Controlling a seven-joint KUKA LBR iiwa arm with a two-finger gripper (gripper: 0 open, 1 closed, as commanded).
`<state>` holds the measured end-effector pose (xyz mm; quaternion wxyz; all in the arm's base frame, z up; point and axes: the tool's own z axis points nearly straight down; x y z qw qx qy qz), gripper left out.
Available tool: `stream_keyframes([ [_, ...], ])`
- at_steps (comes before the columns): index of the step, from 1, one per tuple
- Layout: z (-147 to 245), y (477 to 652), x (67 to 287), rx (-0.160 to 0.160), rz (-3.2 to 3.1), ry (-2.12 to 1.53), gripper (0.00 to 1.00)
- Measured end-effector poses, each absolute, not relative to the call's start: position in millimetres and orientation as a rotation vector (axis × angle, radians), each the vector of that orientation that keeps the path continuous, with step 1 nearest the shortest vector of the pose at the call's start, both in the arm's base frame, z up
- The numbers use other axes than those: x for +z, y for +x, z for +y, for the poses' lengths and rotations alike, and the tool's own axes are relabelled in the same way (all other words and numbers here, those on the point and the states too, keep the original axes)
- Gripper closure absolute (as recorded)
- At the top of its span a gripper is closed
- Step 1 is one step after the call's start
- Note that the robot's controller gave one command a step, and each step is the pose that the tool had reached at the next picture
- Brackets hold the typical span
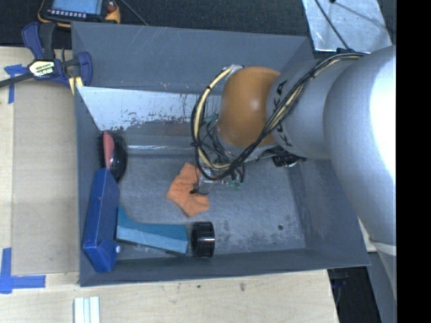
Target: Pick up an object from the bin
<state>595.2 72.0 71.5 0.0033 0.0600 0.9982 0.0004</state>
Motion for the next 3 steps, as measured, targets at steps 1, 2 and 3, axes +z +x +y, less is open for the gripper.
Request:
stream_keyframes([
  [1, 22, 613.5, 167, 0.0, 3.134, 0.164, 1.0],
  [2, 22, 613.4, 167, 0.0, 3.134, 0.164, 1.0],
  [3, 9, 604.1, 205, 0.001, 3.143, 0.166, 1.0],
])
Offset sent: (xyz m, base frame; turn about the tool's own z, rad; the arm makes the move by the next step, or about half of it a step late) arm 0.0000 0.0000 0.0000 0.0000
